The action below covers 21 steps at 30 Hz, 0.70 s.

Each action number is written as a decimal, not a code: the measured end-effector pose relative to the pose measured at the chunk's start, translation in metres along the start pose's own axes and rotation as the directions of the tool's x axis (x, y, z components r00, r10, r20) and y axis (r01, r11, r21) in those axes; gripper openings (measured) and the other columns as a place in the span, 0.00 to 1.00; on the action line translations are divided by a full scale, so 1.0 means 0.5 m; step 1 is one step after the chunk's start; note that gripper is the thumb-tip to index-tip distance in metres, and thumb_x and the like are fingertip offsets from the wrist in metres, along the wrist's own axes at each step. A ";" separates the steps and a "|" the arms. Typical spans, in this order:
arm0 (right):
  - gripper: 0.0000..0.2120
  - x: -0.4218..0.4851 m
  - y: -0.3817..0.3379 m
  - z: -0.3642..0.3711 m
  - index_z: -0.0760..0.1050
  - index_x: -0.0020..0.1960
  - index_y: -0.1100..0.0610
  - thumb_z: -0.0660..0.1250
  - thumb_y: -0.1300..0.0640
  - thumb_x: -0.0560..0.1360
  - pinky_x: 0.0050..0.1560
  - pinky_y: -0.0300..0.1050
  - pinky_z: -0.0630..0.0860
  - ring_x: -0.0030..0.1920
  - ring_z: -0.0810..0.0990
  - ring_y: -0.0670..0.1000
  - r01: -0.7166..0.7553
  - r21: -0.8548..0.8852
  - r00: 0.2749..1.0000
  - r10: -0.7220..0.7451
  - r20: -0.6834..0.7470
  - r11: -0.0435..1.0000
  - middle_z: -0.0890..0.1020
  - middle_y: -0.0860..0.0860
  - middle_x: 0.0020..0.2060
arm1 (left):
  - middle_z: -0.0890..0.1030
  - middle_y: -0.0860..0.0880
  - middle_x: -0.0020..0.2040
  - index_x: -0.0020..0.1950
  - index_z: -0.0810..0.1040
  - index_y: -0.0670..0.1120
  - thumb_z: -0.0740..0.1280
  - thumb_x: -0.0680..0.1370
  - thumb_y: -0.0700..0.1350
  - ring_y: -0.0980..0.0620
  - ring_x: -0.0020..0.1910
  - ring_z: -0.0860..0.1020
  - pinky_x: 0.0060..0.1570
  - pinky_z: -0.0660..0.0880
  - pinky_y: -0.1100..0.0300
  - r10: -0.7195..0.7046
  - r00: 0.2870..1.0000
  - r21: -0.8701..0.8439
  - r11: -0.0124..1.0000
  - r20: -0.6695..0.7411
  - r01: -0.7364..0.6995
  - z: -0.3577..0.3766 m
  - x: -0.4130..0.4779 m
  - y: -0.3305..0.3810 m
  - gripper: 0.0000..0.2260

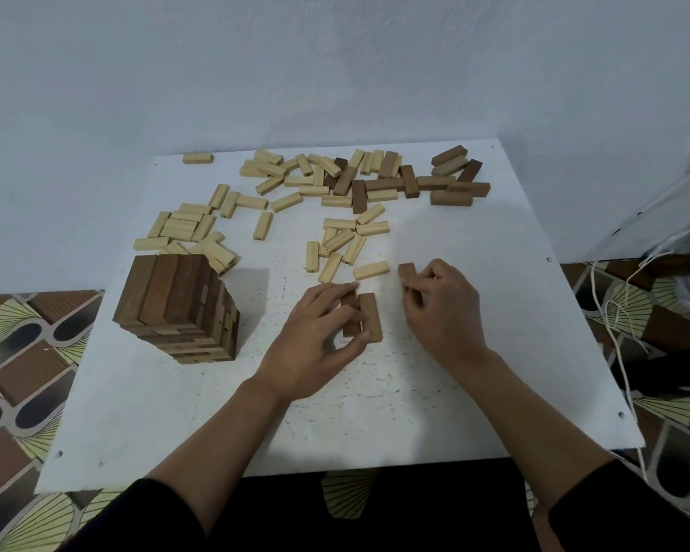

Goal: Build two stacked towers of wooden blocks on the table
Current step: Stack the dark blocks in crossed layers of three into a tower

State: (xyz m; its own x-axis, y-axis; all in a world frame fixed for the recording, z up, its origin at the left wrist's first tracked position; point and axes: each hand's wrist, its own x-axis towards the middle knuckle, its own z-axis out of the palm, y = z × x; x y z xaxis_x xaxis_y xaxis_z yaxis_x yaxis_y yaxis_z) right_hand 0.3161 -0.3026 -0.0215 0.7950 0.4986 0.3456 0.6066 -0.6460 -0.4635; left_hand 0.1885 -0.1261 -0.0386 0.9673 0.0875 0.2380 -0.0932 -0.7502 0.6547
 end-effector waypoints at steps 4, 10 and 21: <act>0.08 -0.032 -0.010 -0.006 0.86 0.50 0.60 0.73 0.65 0.72 0.36 0.40 0.69 0.37 0.74 0.49 0.035 0.071 0.999 -0.037 0.021 0.997 0.76 0.49 0.36 | 0.70 0.57 0.73 0.55 0.83 0.51 0.75 0.76 0.55 0.56 0.74 0.64 0.69 0.66 0.60 -0.012 1.000 -0.031 0.999 -0.020 0.011 -0.003 0.000 0.005 0.12; 0.08 -0.068 -0.039 -0.013 0.86 0.52 0.57 0.75 0.63 0.73 0.36 0.48 0.78 0.38 0.78 0.50 0.077 0.210 0.993 -0.094 0.074 0.975 0.80 0.50 0.38 | 0.74 0.57 0.68 0.57 0.83 0.50 0.75 0.75 0.55 0.57 0.69 0.68 0.65 0.66 0.66 -0.005 0.999 -0.014 1.000 -0.046 0.005 0.003 -0.002 0.002 0.14; 0.23 -0.054 -0.042 -0.016 0.75 0.70 0.59 0.73 0.62 0.76 0.53 0.34 0.70 0.48 0.73 0.43 -0.108 0.262 0.949 0.021 0.314 0.959 0.76 0.49 0.63 | 0.75 0.57 0.69 0.64 0.81 0.52 0.79 0.71 0.55 0.58 0.67 0.69 0.67 0.67 0.64 -0.038 0.999 -0.038 0.999 0.003 0.038 -0.008 0.004 0.005 0.23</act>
State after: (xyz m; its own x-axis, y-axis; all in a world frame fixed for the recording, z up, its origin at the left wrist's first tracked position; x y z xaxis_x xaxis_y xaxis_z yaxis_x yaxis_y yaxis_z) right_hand 0.2820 -0.3073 -0.0148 0.7651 0.6409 0.0618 0.4933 -0.5219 -0.6959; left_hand 0.1893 -0.1254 -0.0335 0.9709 0.1137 0.2106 -0.0653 -0.7206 0.6903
